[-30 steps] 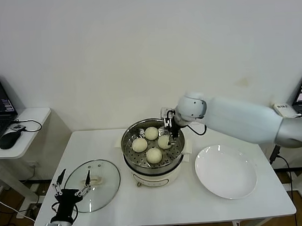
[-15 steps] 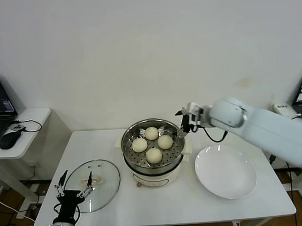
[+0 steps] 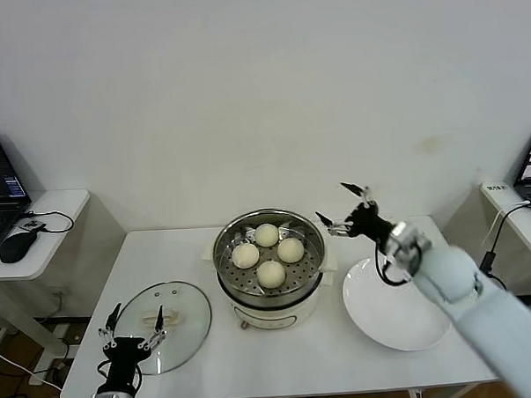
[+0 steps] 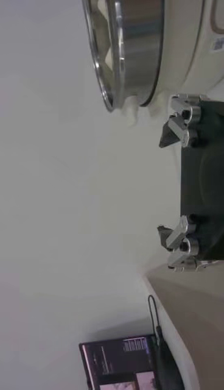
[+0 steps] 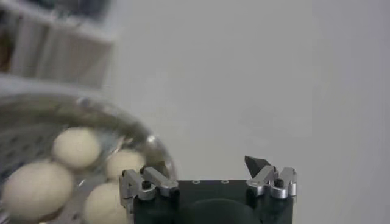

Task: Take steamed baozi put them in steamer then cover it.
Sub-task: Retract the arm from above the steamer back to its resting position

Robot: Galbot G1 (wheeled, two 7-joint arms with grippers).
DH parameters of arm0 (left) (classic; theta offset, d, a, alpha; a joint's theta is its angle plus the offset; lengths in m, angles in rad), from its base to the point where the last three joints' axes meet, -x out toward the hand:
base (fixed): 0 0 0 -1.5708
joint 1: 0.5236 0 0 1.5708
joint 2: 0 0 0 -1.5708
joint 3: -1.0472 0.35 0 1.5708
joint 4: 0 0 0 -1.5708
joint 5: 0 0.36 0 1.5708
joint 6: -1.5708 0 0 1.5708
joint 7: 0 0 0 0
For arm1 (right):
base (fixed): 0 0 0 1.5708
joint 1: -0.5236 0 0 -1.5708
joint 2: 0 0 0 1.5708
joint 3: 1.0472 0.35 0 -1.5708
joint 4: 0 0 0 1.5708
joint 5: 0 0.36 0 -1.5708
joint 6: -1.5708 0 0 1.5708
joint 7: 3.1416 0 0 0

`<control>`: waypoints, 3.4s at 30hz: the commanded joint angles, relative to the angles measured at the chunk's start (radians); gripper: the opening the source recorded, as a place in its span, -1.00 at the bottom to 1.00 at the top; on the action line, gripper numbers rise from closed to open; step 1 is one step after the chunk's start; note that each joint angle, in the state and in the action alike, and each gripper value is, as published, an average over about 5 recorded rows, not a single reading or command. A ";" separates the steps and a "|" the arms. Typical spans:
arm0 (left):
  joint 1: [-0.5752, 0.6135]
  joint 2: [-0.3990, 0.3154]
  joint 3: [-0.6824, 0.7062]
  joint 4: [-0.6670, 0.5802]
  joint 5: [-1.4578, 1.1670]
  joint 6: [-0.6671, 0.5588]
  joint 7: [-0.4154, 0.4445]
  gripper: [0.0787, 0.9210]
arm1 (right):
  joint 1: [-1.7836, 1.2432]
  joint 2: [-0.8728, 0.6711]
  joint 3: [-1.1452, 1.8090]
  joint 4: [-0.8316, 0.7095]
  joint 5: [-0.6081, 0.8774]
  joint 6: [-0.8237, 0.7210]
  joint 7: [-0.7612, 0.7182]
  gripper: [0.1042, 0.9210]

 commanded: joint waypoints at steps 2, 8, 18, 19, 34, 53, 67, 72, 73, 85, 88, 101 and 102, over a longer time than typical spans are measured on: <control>-0.064 0.010 -0.034 0.136 0.594 -0.056 -0.123 0.77 | -0.622 0.441 0.639 0.052 -0.167 0.270 0.005 0.76; -0.017 0.066 -0.143 0.194 1.006 -0.122 -0.155 0.77 | -0.684 0.539 0.719 0.063 -0.193 0.289 0.029 0.76; 0.041 0.089 -0.150 0.218 1.231 -0.137 -0.098 0.77 | -0.707 0.541 0.742 -0.017 -0.213 0.327 0.058 0.76; 0.038 0.088 -0.146 0.220 1.237 -0.135 -0.088 0.77 | -0.708 0.541 0.743 -0.018 -0.211 0.327 0.059 0.76; -0.136 0.084 -0.094 0.344 1.264 -0.127 -0.048 0.77 | -0.729 0.541 0.731 -0.055 -0.279 0.362 0.067 0.76; -0.287 0.079 -0.044 0.433 1.276 -0.125 -0.017 0.77 | -0.733 0.574 0.713 -0.071 -0.308 0.366 0.066 0.76; -0.390 0.058 -0.012 0.524 1.297 -0.116 -0.011 0.77 | -0.724 0.579 0.704 -0.093 -0.314 0.359 0.060 0.76; -0.401 0.052 -0.009 0.546 1.301 -0.113 -0.014 0.77 | -0.720 0.581 0.698 -0.097 -0.315 0.359 0.059 0.76; -0.403 0.051 -0.009 0.551 1.301 -0.113 -0.014 0.77 | -0.720 0.582 0.696 -0.099 -0.316 0.359 0.059 0.76; -0.407 0.041 -0.014 0.605 1.305 -0.118 -0.035 0.16 | -0.718 0.595 0.663 -0.082 -0.280 0.338 0.053 0.76; -0.407 0.038 -0.015 0.610 1.303 -0.120 -0.053 -0.05 | -0.717 0.598 0.656 -0.077 -0.279 0.336 0.052 0.76; -0.341 0.058 -0.048 0.454 1.243 -0.062 -0.103 -0.83 | -0.722 0.604 0.621 -0.065 -0.280 0.337 0.053 0.76; -0.332 0.065 -0.054 0.430 1.234 -0.049 -0.096 -0.83 | -0.724 0.604 0.617 -0.063 -0.281 0.338 0.054 0.76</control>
